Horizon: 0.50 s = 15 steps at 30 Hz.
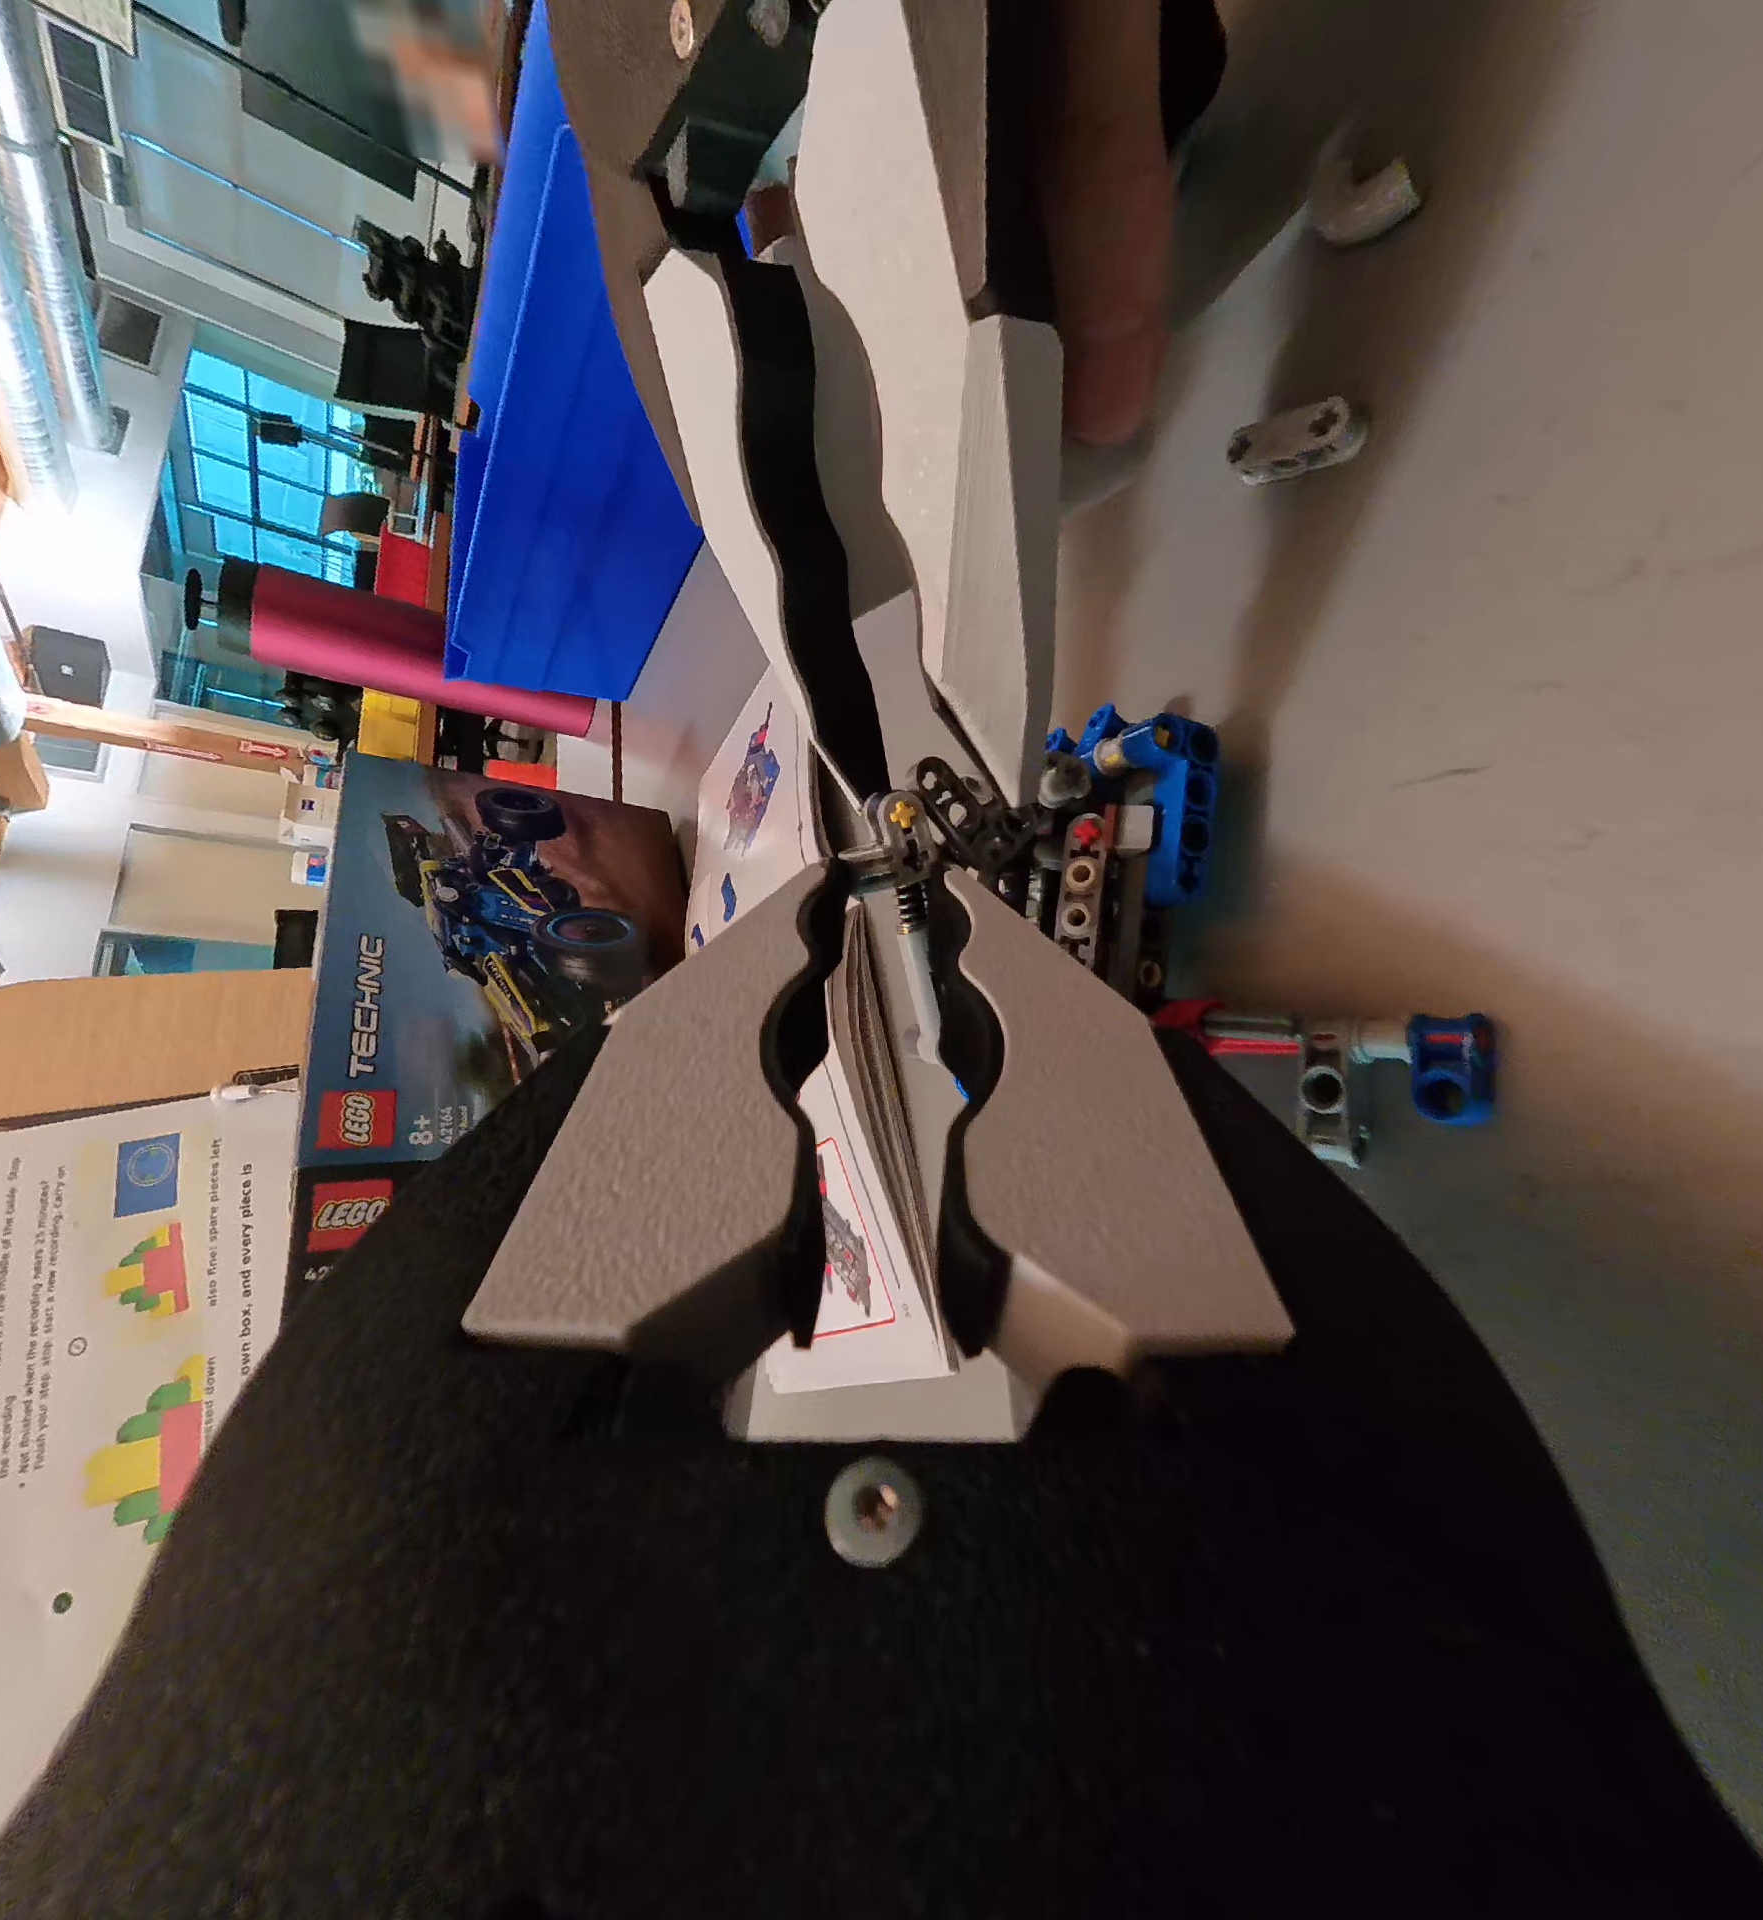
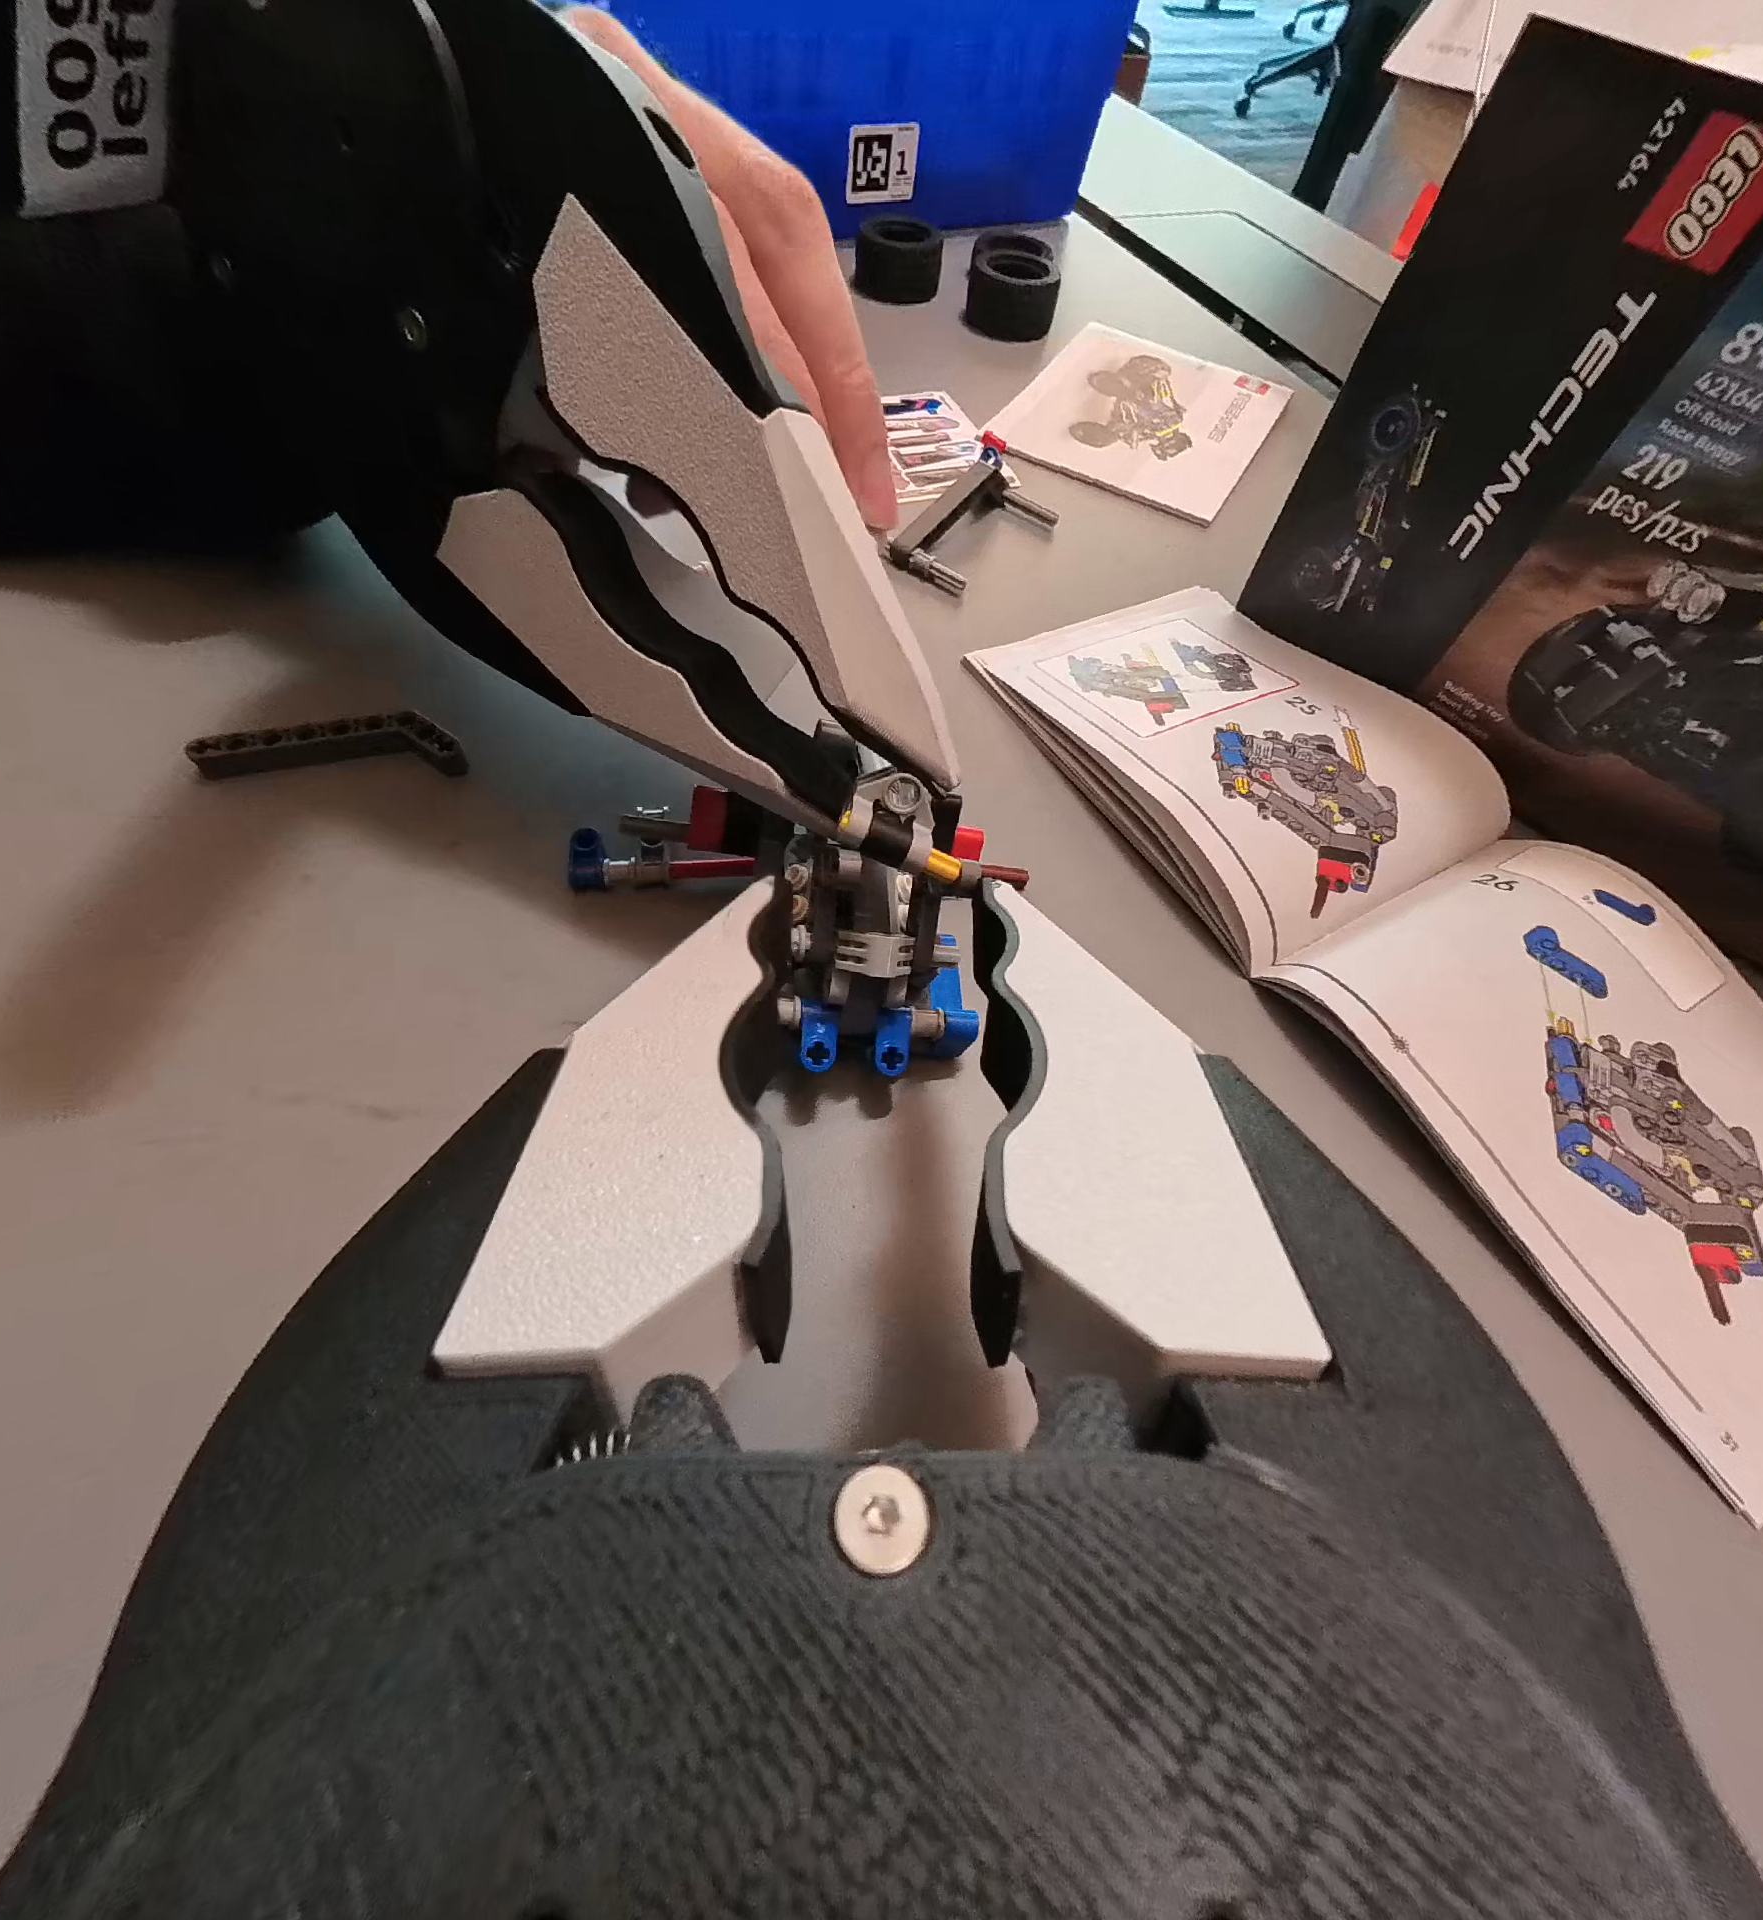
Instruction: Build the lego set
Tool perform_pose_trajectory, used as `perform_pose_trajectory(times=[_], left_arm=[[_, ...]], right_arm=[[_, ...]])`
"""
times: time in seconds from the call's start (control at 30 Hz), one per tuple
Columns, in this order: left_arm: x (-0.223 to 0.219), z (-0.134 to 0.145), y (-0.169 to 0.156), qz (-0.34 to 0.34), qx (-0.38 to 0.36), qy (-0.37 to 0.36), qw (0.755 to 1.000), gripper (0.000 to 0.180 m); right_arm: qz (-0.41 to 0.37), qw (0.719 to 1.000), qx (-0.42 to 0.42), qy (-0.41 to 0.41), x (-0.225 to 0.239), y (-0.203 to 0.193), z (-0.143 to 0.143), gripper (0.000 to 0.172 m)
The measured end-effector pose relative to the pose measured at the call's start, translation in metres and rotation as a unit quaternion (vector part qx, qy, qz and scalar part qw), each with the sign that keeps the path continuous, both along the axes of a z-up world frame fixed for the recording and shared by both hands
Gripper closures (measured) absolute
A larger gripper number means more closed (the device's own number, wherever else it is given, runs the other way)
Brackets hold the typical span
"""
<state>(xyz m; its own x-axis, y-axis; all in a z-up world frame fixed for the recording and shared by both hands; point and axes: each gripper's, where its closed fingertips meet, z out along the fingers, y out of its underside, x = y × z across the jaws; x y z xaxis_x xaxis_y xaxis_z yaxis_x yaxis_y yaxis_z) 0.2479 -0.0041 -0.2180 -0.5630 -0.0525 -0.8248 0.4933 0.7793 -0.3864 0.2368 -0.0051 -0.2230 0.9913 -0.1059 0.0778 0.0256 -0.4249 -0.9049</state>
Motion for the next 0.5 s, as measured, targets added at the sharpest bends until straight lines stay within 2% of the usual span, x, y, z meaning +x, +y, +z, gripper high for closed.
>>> perform_pose_trajectory(times=[0.13,0.33,0.5], left_arm=[[0.001,-0.001,0.002,0.009,0.014,0.022,1.000,0.168],[-0.002,-0.003,0.007,0.035,0.027,0.098,0.994,0.168],[-0.002,-0.004,0.013,0.063,0.058,0.093,0.992,0.168]], right_arm=[[-0.007,1.000,0.002,0.009,0.002,0.001,0.000,0.142],[-0.008,1.000,-0.001,-0.030,0.001,0.005,0.001,0.142],[-0.009,0.999,0.003,-0.050,-0.001,0.006,0.003,0.145]])
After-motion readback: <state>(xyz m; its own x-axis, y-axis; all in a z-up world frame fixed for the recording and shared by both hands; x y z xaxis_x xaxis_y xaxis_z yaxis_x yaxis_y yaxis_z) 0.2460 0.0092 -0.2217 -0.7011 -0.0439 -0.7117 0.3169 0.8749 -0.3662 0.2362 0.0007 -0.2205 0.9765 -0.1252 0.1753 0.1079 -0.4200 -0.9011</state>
